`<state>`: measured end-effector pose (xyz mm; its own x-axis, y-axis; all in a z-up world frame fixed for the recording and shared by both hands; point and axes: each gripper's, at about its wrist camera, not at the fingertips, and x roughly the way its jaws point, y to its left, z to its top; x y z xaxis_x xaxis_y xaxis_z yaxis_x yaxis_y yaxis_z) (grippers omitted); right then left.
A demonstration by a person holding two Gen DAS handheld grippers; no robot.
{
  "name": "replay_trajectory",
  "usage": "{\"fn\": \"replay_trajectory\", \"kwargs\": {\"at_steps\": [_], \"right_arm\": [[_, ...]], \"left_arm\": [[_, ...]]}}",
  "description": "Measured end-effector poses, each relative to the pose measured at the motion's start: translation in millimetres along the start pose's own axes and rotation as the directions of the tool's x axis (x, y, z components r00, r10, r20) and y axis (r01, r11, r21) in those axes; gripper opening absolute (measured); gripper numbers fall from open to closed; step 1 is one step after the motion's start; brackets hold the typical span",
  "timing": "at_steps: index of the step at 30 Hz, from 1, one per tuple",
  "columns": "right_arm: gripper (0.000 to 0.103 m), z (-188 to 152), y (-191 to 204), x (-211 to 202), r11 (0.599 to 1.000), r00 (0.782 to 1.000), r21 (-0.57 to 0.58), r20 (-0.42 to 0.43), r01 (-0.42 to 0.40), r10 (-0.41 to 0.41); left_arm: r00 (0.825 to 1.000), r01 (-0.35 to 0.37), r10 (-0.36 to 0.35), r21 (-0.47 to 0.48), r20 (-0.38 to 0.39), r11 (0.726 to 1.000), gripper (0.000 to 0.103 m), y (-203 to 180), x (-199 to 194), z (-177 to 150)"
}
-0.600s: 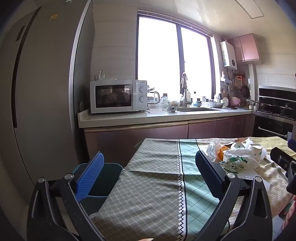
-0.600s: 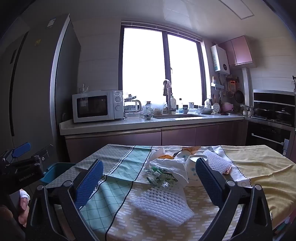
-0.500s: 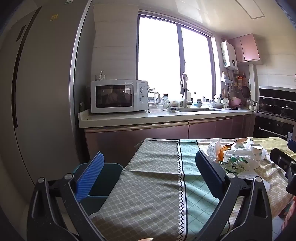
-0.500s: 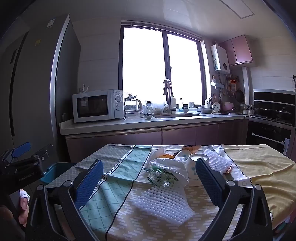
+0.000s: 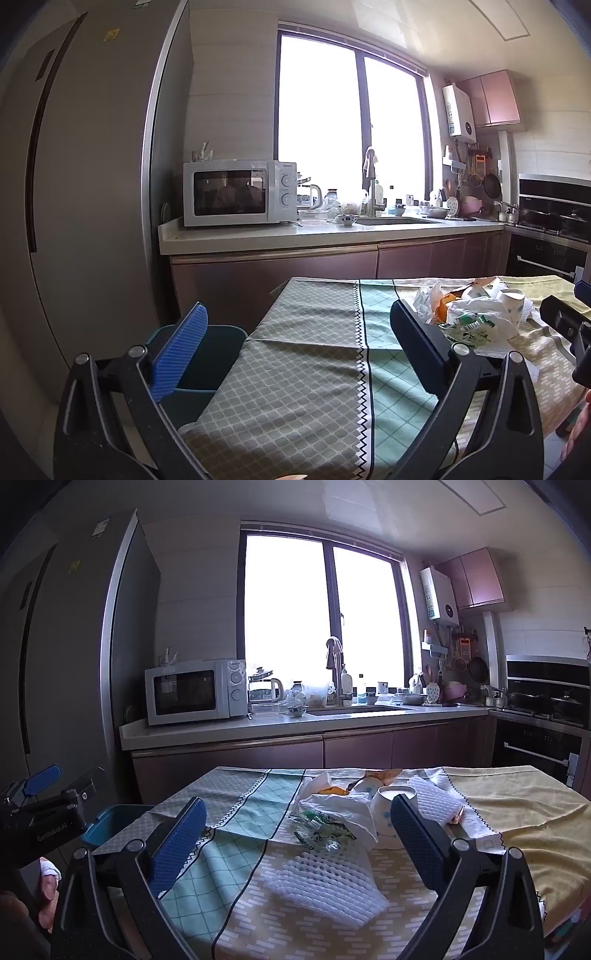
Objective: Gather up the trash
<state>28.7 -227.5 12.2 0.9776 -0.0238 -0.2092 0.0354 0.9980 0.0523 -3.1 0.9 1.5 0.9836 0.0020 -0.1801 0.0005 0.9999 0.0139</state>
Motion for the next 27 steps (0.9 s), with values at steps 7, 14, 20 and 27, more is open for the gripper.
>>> {"fn": "replay_trajectory", "kwargs": {"at_steps": [7,14,20,27], "right_arm": [[0.097,0.9,1.0,0.2,1.000,1.000,-0.001,-0.002,0.000,0.000],[0.097,1.5,1.9,0.6,1.000,1.000,0.003,-0.005,-0.001,0.001],[0.097,1.6,2.0,1.0,1.000,1.000,0.004,-0.005,-0.002,0.002],[0.097,0.7,-0.3,3.2,1.000,1.000,0.009,-0.009,-0.008,0.008]], "left_arm": [[1.000,-0.005,0.005,-0.007,-0.002,1.000,0.098,4.0,-0.4,-0.6],[1.000,-0.005,0.005,-0.005,-0.001,1.000,0.097,3.3,-0.7,-1.1],[1.000,-0.002,0.002,-0.005,-0.002,1.000,0.097,3.5,-0.6,-1.5],[1.000,0.000,0.000,-0.005,-0.007,1.000,0.097,1.0,1.8,-2.9]]}}
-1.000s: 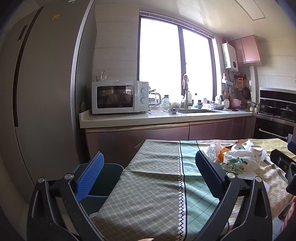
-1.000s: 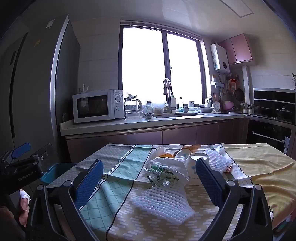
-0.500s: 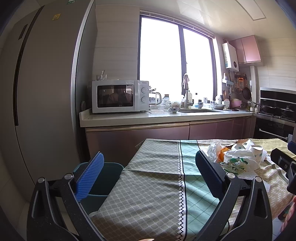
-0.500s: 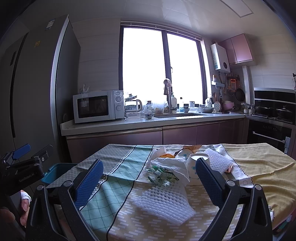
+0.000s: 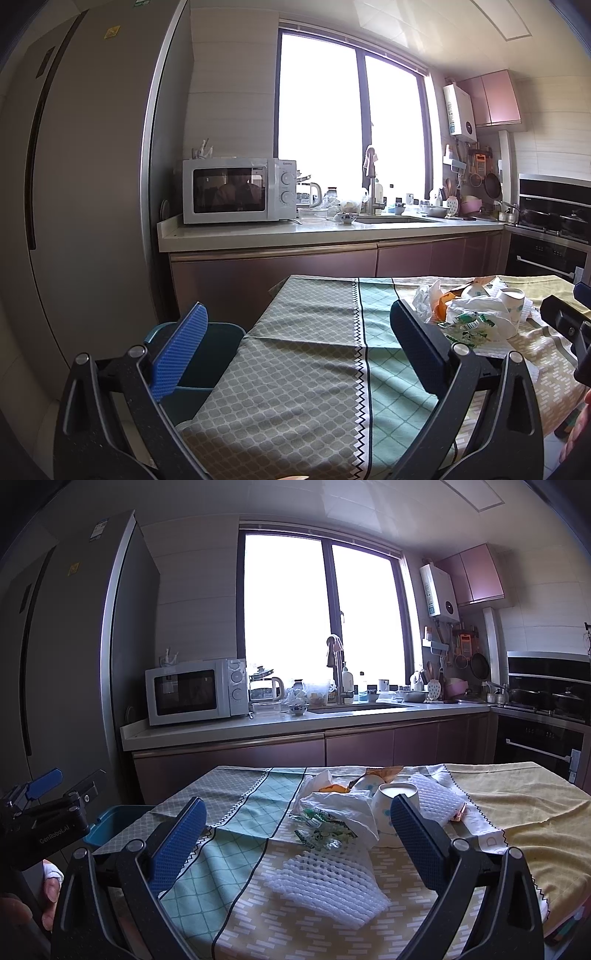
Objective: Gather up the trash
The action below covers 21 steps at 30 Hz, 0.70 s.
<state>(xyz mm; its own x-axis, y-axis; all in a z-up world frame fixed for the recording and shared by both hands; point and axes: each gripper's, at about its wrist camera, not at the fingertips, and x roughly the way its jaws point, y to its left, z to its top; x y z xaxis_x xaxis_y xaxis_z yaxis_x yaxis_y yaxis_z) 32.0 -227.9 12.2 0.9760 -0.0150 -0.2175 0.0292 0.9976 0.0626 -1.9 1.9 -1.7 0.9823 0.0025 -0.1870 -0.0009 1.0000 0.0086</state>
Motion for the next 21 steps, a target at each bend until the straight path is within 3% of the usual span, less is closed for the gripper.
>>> {"fn": "replay_trajectory", "kwargs": {"at_steps": [21], "right_arm": [[0.097,-3.0,-8.1,3.4,0.999,0.999,0.021,-0.019,-0.025,0.025]], "left_arm": [[1.000,-0.003,0.003,0.000,-0.008,1.000,0.097,-5.5,4.6,-3.3]]}}
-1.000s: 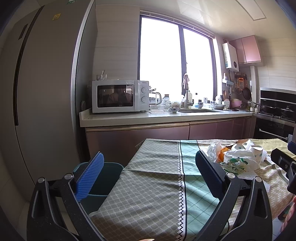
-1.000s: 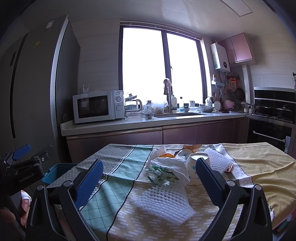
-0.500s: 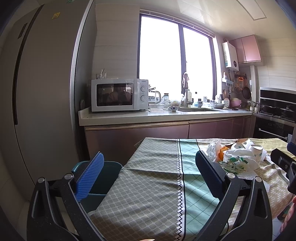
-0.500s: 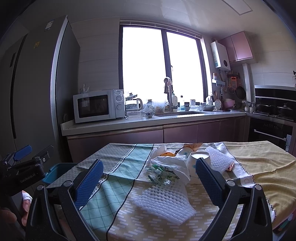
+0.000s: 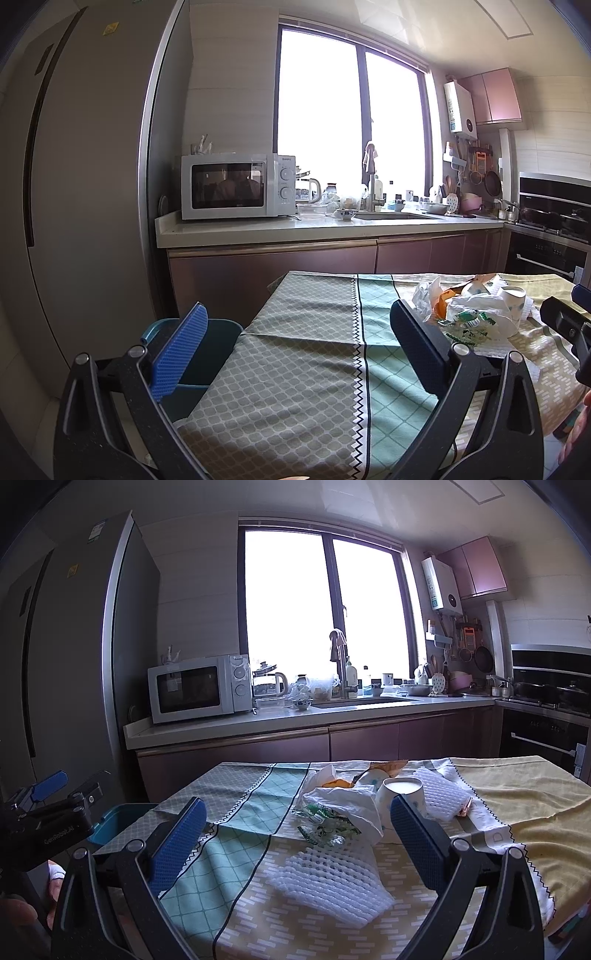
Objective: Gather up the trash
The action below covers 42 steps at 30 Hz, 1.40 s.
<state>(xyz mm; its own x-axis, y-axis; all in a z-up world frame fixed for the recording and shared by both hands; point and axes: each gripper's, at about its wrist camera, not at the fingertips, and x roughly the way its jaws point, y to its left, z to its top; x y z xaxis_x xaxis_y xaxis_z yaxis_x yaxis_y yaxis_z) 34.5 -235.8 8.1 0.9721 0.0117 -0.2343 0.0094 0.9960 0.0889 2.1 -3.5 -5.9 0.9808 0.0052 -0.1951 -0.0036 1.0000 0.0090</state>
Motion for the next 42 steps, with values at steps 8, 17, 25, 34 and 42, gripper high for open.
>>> {"fn": "replay_trajectory", "kwargs": {"at_steps": [8,17,25,34,42], "right_arm": [[0.097,1.1,-2.9,2.7,1.000,1.000,0.007,-0.011,-0.012,0.012],[0.097,1.5,-7.9,6.4,0.999,0.999,0.020,-0.031,-0.028,0.028],[0.097,-0.5,-15.1,13.1,0.998,0.996,0.042,-0.069,-0.045,0.048],[0.095,-8.8,-30.0,28.1,0.995,0.986,0.073,-0.152,-0.062,0.072],[0.090,-20.3,-47.4,43.0,0.992,0.969,0.116,-0.232,-0.054,0.080]], "left_arm": [[1.000,0.005,-0.005,0.002,-0.009,1.000,0.097,-5.0,3.9,-1.6],[1.000,0.015,-0.015,0.006,-0.021,1.000,0.097,-9.9,9.3,-0.8],[0.999,0.031,-0.031,0.013,-0.037,0.999,0.097,-14.7,13.8,-0.9],[0.993,0.075,-0.072,0.026,-0.091,0.997,0.097,-23.4,25.6,-5.0],[0.978,0.148,-0.140,0.041,-0.157,0.988,0.097,-43.8,42.6,-11.7]]}}
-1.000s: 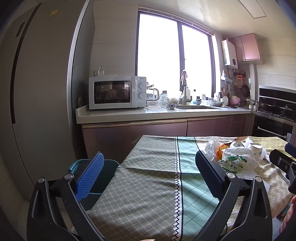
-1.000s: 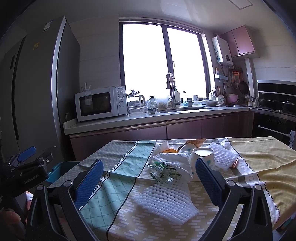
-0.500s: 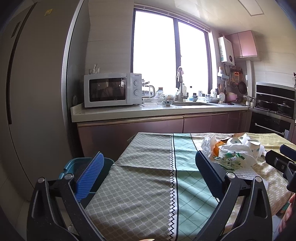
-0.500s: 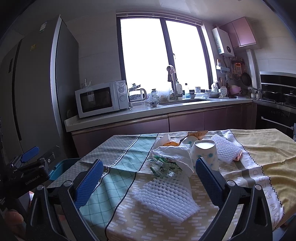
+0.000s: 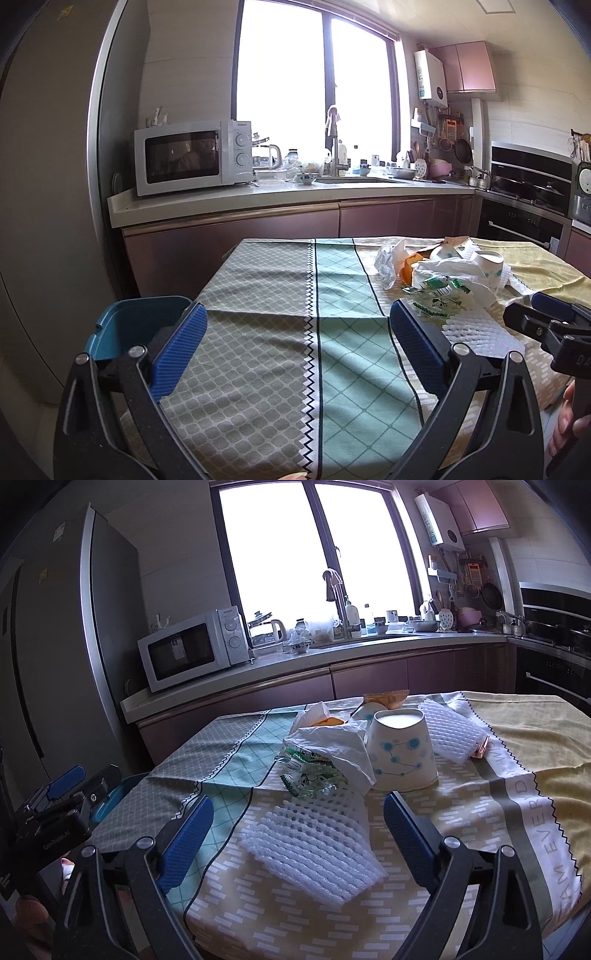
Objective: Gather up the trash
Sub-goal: 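Reach the left tool to the white foam mesh sleeve and close on it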
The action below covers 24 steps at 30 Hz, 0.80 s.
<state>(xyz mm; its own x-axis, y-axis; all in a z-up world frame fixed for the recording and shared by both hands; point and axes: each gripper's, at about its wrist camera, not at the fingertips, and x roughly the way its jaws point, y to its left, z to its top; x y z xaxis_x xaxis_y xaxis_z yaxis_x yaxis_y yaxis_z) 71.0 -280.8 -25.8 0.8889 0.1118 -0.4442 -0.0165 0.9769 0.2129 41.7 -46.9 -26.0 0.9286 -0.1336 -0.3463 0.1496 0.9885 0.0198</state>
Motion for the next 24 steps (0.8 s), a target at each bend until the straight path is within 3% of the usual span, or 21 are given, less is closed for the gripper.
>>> {"fn": "replay_trajectory", "kwargs": {"at_steps": [5,11,15,19,22,24], "right_arm": [[0.083,-3.2,-15.0,8.0,0.998,0.998,0.051,-0.056,-0.029,0.032],[0.073,-7.9,-31.8,20.6,0.994,0.989,0.099,-0.131,-0.050,0.063],[0.072,-7.2,-40.4,19.9,0.991,0.988,0.120,-0.135,-0.061,0.077],[0.072,2.3,-45.9,19.9,0.991,0.990,0.120,-0.120,-0.062,0.077],[0.072,14.0,-49.3,27.0,0.991,0.990,0.114,-0.114,-0.074,0.087],[0.072,21.7,-50.4,35.3,0.991,0.989,0.104,-0.118,-0.078,0.090]], "left_arm": [[0.994,0.088,-0.086,0.021,-0.066,0.996,0.097,-15.5,14.8,-1.6],[0.965,0.219,-0.210,0.043,-0.154,0.975,0.097,-37.8,31.1,-4.7],[0.919,0.329,-0.318,0.010,-0.231,0.944,0.093,-51.8,44.9,-7.4],[0.847,0.434,-0.427,-0.052,-0.317,0.899,0.081,-66.3,61.9,-10.6],[0.800,0.486,-0.477,-0.071,-0.364,0.871,0.079,-82.6,72.9,-14.1],[0.782,0.502,-0.490,-0.076,-0.386,0.861,0.079,-93.0,81.3,-15.9]]}}
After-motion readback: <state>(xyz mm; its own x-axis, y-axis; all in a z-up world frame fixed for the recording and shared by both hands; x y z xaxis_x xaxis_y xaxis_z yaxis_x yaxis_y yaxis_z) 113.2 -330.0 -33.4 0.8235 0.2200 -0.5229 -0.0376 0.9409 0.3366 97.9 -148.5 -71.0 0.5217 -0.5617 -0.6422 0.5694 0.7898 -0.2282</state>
